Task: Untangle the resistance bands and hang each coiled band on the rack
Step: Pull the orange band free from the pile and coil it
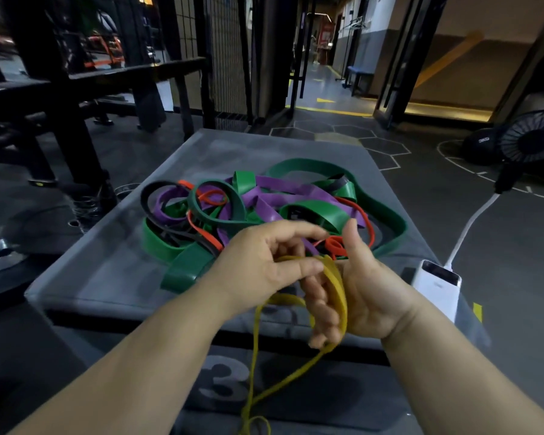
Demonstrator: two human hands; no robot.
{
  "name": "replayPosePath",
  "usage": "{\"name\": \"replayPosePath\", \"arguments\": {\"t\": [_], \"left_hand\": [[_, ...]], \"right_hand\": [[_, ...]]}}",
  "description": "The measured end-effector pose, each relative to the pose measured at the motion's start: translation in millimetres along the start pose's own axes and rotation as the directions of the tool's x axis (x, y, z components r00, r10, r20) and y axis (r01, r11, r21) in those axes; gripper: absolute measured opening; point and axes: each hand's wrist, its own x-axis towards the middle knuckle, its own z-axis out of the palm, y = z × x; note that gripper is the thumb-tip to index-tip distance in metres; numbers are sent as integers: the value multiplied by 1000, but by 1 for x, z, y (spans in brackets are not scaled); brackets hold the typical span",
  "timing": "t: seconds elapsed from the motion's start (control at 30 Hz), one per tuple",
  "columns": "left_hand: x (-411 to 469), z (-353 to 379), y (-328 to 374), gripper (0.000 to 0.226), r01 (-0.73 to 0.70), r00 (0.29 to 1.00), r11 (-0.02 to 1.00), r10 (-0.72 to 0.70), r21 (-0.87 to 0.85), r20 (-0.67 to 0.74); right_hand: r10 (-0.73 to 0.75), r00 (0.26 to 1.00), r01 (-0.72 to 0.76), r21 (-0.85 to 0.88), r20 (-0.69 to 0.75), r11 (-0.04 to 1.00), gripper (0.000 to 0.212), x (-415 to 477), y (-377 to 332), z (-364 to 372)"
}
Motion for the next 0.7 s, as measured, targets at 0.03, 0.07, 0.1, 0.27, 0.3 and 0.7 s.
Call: {"name": "replayPosePath", "arguments": {"t": [0.03, 0.07, 0.1, 0.27, 0.3, 0.7], "left_hand": [[0, 1, 0, 27, 15, 1000, 999, -16, -41, -21], [0, 1, 0, 26, 14, 999, 998, -17, -65, -44], [1, 2, -2, 25, 8, 998, 997, -13, -75, -65], [1, 8, -6, 12, 61, 998, 979, -57, -193, 29], [0, 9, -7, 13, 106, 991, 971, -86, -213, 98], [-5, 0, -4, 18, 369, 911, 853, -251, -370, 328]], "right_hand": [[2, 1000, -2, -5, 30, 1000, 83, 1, 1, 1], [2, 998, -2, 4, 68, 1000, 80, 2, 2, 0], [2, 994, -5, 22, 112, 1000, 75, 3, 3, -1], [-24, 930, -37, 156, 368, 987, 50, 2, 5, -2], [-39, 919, -33, 177, 392, 984, 49, 2, 4, -1], [2, 924, -77, 182, 381, 980, 44, -2, -1, -8]]}}
